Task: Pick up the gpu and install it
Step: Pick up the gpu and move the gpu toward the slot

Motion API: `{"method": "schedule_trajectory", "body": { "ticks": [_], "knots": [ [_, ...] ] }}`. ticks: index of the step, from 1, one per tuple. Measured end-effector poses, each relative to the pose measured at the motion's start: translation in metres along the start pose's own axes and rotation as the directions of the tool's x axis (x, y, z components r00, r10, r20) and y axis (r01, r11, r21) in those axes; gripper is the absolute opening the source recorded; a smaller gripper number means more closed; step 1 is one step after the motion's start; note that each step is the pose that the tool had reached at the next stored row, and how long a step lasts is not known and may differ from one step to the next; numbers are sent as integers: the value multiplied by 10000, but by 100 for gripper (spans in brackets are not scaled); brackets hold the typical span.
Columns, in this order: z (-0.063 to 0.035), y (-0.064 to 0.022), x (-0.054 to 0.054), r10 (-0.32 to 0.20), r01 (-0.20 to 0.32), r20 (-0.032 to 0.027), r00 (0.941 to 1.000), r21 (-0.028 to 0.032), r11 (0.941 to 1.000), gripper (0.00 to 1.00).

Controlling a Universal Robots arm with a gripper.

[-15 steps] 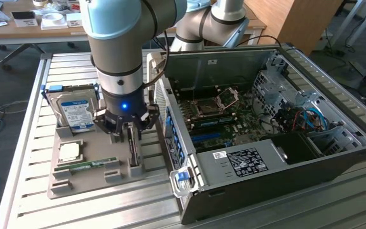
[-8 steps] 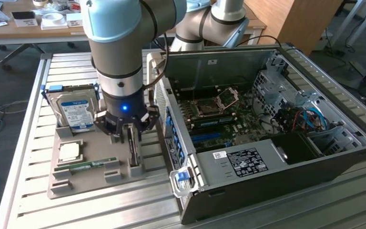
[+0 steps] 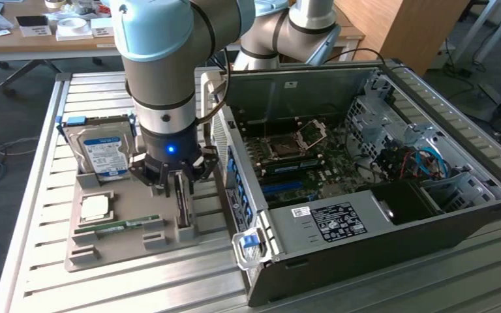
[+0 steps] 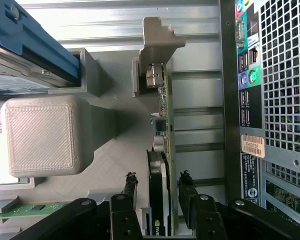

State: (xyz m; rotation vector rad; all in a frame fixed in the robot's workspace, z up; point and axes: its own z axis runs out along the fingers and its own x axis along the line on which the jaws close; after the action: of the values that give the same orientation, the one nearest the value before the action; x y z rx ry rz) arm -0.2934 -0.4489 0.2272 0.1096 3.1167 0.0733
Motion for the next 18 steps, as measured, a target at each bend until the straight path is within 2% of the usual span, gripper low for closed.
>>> {"method": "schedule_trajectory", "body": {
  "ticks": [18],
  "knots": [
    [-8,0,0,0,0,1,10000,0,10000,45]
  ]
}}
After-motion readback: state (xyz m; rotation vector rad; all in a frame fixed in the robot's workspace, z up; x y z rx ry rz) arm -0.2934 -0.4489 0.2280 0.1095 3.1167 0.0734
